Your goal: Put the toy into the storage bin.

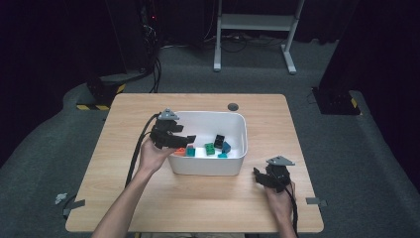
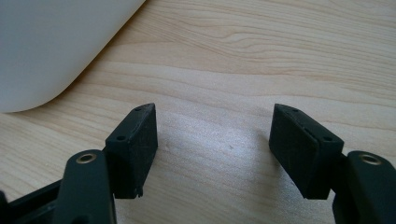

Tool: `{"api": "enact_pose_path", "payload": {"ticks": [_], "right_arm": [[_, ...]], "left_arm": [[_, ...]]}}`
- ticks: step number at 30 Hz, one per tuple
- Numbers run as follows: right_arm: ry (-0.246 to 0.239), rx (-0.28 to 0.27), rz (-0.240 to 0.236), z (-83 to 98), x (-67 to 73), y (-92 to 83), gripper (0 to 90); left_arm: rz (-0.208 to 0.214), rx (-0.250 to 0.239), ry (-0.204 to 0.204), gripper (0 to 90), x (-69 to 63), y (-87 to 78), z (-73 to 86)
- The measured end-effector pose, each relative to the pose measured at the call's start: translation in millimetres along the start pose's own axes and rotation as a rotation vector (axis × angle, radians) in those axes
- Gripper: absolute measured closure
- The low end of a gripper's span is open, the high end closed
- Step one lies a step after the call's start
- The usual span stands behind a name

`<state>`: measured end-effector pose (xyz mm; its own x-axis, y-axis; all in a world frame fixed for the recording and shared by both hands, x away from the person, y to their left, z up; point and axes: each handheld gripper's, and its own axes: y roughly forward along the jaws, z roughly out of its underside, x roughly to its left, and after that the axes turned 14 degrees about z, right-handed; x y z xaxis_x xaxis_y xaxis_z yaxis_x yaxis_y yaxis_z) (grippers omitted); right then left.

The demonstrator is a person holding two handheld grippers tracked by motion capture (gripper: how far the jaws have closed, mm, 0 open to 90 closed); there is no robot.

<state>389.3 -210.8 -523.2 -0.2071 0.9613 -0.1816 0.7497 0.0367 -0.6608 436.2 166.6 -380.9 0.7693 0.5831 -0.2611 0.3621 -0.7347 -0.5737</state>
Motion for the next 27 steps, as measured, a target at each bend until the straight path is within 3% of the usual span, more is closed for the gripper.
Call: {"api": "enact_pose_path", "payload": {"ticks": [12,19,27], "right_arm": [[0.000,0.000,0.000,0.0,0.0,0.0,32.7],[0.000,0.000,0.000,0.0,0.0,0.0,32.7],[0.000,0.000,0.000,0.0,0.0,0.0,32.7]], "left_arm": [[-0.016,-0.061,0.000,28.9,-1.9,-19.7,5.8],[-0.078,-0.118,-0.024,26.4,1.8,-44.3,17.3],[-0.119,-0.180,-0.061,26.4,9.1,-72.9,34.0]]}}
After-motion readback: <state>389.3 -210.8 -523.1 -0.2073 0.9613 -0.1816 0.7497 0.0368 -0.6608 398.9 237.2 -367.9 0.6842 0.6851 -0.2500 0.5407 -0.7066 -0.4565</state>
